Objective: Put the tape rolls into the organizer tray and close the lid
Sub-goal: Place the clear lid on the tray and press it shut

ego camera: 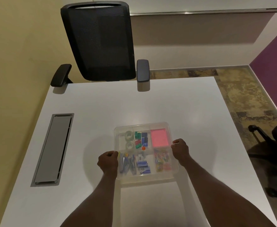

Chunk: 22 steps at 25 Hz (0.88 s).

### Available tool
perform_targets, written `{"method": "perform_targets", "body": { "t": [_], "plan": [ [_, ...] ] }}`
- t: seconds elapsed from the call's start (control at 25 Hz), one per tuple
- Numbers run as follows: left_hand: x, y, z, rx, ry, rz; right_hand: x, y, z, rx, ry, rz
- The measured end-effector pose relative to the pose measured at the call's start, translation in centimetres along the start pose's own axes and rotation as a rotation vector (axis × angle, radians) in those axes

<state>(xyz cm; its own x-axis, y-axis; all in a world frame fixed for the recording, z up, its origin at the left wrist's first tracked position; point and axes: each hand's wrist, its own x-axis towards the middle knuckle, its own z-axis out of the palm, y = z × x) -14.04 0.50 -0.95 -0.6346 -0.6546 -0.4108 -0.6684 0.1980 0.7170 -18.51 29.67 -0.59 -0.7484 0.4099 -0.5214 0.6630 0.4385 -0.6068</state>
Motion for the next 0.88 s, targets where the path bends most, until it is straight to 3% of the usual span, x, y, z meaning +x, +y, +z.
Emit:
{"method": "perform_targets", "body": {
  "t": [0.36,0.52,0.72,0.88],
  "plan": [
    [0.5,-0.1,1.2,0.078,-0.053,0.053,-0.7,0.0,1.9,-0.041,0.12,0.03],
    [0.5,1.2,2.5,0.345,-0.022,0.28,-0.7,-1.5,2.5,-0.295,0.234,-0.209],
    [3.2,5.0,5.0,0.516,-0.244,0.495,0.6,-3.1,3.1,-0.644,0.066,-0.509],
    [4.1,5.7,6.0,0.589,-0.379,0.421,1.7,-3.3,3.2,-0.762,-0.014,-0.516]
  ]
}}
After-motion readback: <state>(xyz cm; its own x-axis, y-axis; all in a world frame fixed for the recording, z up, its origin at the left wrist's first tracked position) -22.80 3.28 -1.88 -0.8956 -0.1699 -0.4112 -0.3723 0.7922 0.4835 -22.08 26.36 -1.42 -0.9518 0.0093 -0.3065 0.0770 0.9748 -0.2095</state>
